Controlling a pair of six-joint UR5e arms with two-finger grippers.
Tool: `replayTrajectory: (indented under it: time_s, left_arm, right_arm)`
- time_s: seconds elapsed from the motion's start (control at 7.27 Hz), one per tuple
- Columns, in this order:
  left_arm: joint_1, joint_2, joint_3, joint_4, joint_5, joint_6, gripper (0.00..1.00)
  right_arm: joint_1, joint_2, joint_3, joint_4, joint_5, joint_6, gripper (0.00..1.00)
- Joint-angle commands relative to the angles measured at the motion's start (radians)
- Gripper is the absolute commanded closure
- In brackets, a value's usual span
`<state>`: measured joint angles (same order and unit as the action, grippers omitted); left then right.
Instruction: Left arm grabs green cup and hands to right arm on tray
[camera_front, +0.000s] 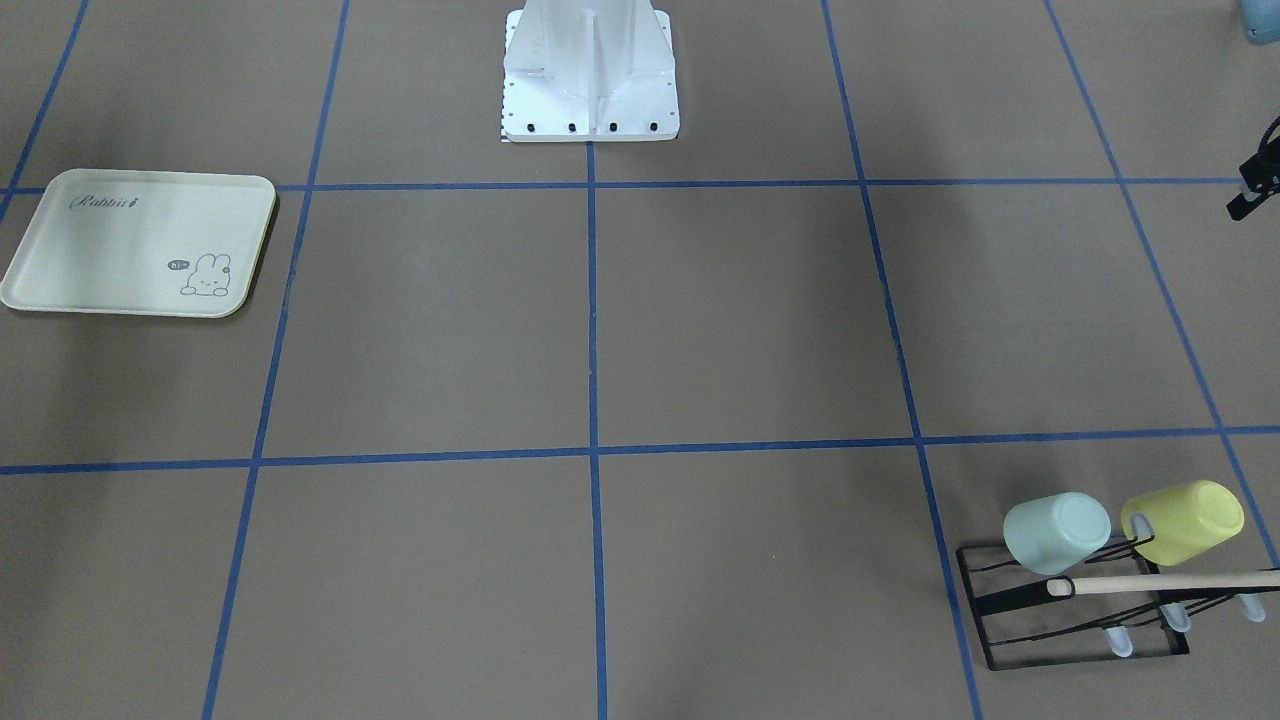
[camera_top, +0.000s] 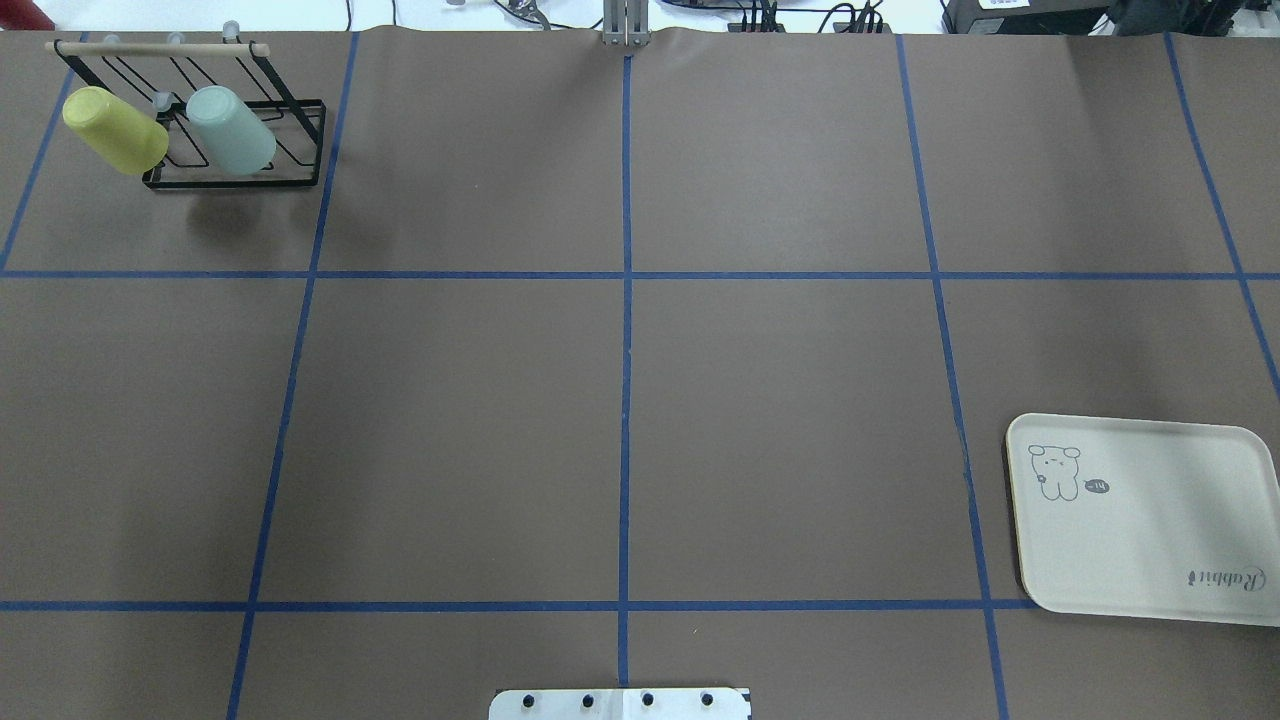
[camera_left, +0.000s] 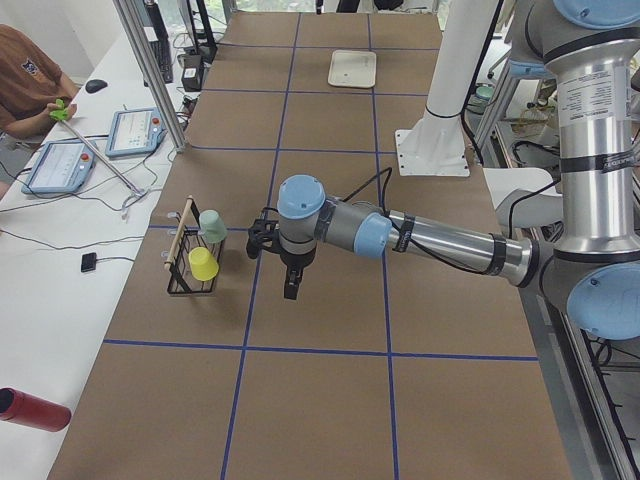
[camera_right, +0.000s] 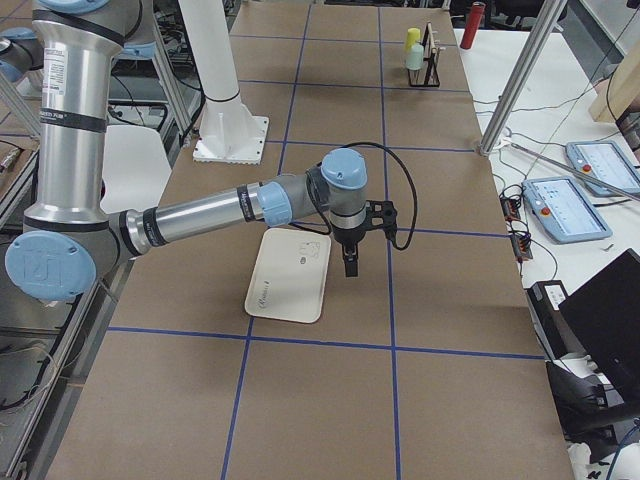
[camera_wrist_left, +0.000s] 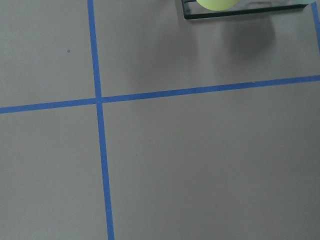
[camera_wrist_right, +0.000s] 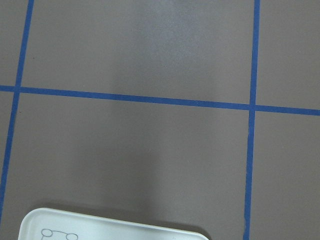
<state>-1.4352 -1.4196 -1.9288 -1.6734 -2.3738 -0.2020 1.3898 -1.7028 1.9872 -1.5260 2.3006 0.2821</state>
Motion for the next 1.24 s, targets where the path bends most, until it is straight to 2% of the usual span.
replayTrajectory:
  time_s: [0.0,0.14,0.28,0.41,0.55,0.83,0.96,1.1]
  left_arm:
    - [0.016,-0.002,0.001,0.0,0.002,-0.001,0.0]
    - [0.018,-0.005,0.001,0.0,0.001,-0.002,0.0]
    - [0.053,-0.019,-0.001,-0.002,0.002,-0.017,0.01]
    - [0.114,-0.077,0.001,-0.027,0.008,-0.112,0.03]
    - [0.227,-0.153,0.011,-0.04,0.014,-0.175,0.02]
    - [0.284,-0.244,0.017,-0.048,0.092,-0.307,0.0]
    - [0.291,-0.318,0.069,-0.048,0.123,-0.318,0.0]
    - [0.294,-0.432,0.164,-0.042,0.157,-0.321,0.0]
  right_arm:
    - [-0.002,0.009,-0.028,0.0,-0.003,0.003,0.0]
    - [-0.041,0.021,-0.092,0.091,-0.003,0.003,0.0]
    - [-0.048,0.02,-0.172,0.228,-0.003,0.014,0.0]
    - [-0.049,0.02,-0.22,0.322,-0.003,0.014,0.0]
    - [-0.055,0.019,-0.238,0.37,0.0,0.011,0.0]
    - [-0.097,0.025,-0.252,0.392,0.0,0.011,0.0]
    - [-0.119,0.032,-0.255,0.392,-0.003,0.011,0.0]
    - [-0.136,0.043,-0.255,0.395,-0.003,0.014,0.0]
